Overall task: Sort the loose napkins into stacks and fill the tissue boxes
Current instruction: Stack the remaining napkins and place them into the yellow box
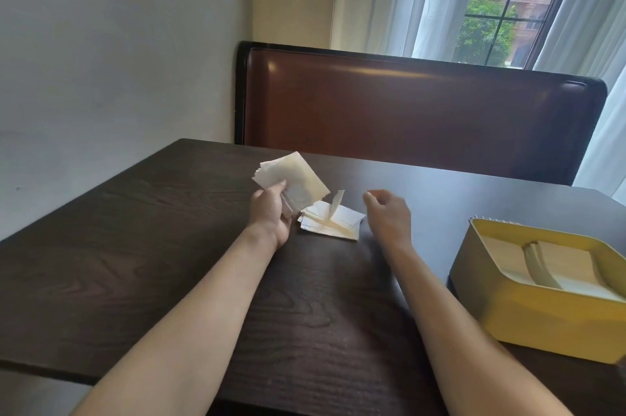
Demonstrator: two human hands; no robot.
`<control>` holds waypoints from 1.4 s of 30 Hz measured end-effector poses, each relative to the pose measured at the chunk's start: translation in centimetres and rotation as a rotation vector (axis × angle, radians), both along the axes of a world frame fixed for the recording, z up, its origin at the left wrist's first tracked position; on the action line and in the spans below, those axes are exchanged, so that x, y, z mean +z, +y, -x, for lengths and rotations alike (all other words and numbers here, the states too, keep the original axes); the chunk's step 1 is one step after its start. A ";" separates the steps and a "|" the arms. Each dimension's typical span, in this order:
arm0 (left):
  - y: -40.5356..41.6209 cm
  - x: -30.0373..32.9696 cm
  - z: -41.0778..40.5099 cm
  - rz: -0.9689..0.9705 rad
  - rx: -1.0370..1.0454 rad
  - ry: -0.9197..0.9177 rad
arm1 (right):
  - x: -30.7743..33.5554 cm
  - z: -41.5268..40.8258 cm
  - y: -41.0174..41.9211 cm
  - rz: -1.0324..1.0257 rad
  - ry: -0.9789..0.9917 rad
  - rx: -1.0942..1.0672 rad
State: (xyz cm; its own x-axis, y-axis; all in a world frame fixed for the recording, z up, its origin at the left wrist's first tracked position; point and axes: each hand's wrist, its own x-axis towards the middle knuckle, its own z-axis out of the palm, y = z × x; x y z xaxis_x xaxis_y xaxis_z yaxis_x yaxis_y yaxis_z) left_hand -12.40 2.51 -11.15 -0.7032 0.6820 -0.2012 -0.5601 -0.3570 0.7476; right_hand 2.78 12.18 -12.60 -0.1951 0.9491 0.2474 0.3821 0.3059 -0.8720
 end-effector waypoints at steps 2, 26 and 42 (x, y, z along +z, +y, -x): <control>0.0 -0.2 0.3 0.000 0.007 -0.064 | -0.7 0.0 0.7 -0.016 -0.193 0.022; 0.2 -0.9 0.3 0.013 -0.068 -0.051 | -1.0 1.4 0.4 -0.183 -0.665 0.230; 0.7 -1.3 -0.5 0.031 -0.199 0.079 | 1.9 -0.5 -0.9 0.035 0.487 -0.051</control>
